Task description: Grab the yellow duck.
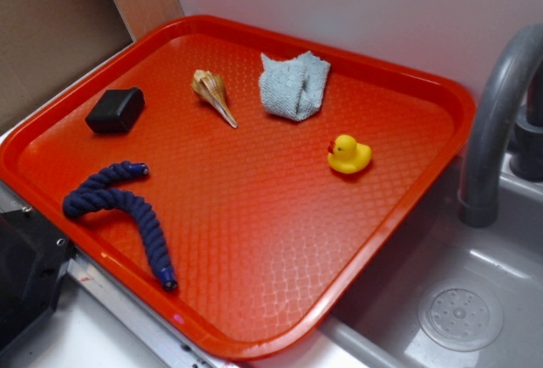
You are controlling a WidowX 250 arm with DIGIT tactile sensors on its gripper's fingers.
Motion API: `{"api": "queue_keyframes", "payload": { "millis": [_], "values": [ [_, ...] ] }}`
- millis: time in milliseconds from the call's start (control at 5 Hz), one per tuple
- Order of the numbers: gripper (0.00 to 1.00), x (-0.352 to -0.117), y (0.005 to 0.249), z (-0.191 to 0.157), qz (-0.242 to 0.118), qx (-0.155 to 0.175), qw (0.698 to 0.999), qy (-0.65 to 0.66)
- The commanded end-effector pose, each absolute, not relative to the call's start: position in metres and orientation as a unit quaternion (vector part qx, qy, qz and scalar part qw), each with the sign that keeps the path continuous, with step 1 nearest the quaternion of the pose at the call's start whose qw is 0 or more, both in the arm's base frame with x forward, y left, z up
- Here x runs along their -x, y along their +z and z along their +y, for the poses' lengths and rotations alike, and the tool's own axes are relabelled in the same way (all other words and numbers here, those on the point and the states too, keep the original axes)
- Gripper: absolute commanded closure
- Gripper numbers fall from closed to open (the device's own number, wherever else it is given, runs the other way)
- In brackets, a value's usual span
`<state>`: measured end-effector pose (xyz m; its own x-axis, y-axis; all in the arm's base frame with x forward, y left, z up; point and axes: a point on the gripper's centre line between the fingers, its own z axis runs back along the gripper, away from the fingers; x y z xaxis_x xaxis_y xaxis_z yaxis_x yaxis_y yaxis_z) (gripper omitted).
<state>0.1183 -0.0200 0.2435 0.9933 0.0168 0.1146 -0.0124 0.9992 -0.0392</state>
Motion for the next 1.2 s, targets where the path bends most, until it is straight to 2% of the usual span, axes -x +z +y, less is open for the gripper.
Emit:
{"api": "queue_keyframes", "payload": {
  "millis": [0,200,400,600,800,1000],
  "values": [
    [0.00,-0.118,0.243,-0.020,-0.058,0.019,0.998,0.007],
    [0.00,-0.127,0.236,-0.025,-0.074,0.037,0.996,-0.026],
    [0.00,-0.149,0.220,-0.036,-0.087,0.049,0.991,-0.087],
    [0.00,-0.183,0.199,-0.064,-0.106,0.041,0.979,-0.169],
    [0.00,-0.220,0.169,-0.102,-0.107,0.058,0.956,-0.268],
    [0.00,-0.238,0.141,-0.130,-0.090,0.067,0.941,-0.319]
  ]
}}
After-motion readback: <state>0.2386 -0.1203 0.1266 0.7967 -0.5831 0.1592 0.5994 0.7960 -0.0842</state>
